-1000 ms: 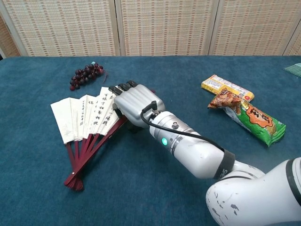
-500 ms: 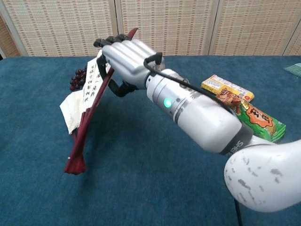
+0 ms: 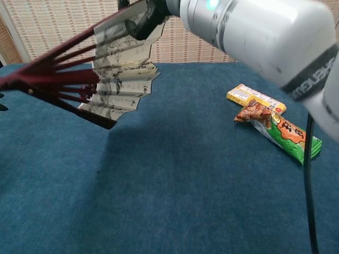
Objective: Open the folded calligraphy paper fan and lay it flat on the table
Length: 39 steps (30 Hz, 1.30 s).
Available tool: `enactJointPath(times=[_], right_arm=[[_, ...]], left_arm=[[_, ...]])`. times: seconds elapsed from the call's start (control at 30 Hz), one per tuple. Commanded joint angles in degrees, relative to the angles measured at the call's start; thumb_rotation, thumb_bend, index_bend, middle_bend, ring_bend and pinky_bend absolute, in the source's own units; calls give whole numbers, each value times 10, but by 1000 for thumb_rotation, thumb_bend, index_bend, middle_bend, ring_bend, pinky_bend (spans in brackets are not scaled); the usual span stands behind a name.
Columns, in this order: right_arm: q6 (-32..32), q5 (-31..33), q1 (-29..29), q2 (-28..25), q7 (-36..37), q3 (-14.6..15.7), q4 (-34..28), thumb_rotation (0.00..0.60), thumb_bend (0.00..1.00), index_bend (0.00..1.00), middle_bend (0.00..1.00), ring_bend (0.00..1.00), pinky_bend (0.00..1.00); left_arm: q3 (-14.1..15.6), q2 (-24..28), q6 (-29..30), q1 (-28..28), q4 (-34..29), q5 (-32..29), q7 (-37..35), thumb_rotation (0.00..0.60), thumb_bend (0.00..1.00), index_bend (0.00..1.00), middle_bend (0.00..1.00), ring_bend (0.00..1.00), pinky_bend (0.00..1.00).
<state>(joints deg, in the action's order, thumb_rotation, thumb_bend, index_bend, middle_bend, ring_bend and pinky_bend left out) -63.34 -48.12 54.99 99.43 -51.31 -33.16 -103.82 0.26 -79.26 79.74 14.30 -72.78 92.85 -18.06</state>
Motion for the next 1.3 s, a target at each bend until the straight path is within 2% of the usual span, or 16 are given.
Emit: enactJointPath(times=[0.03,0.3,0.53,0.73,0.93,1.1,1.2,1.3], right_arm=[[-41,99,46,-24,-36,-55,-58,600,523,789,110,0,0],[-90,176,102,-24,-24,-81,-68,600,530,790,109,0,0],[-121,201,140,-10,-2,-73,-48,600,549,789,110,0,0],[-132,209,166,7,22,-64,-23,600,548,787,110,0,0],[-142,199,184,27,43,-47,11,600,558,785,110,0,0],[-138,212,191,37,58,-45,30,600,561,785,110,0,0],[-128,228,193,38,70,-48,31,600,560,784,110,0,0],[-126,231,196,38,75,-49,34,600,561,781,110,0,0]], left_arm=[[-7,-13,-6,11,-1,-5,-47,600,441,204,2,0,50],[-38,-45,-37,29,-21,-53,-154,600,419,112,1,0,51],[-56,1,-101,40,-154,-110,-245,600,417,107,0,0,48],[-77,-7,-107,41,-211,-152,-220,600,417,90,0,0,45],[-73,-19,-91,32,-255,-152,-186,600,408,75,0,0,38],[-70,-26,-94,31,-267,-150,-181,600,401,0,0,0,28],[-72,-39,-96,35,-260,-151,-169,600,400,0,0,0,23],[-83,-50,-99,39,-260,-165,-160,600,399,51,0,0,20]])
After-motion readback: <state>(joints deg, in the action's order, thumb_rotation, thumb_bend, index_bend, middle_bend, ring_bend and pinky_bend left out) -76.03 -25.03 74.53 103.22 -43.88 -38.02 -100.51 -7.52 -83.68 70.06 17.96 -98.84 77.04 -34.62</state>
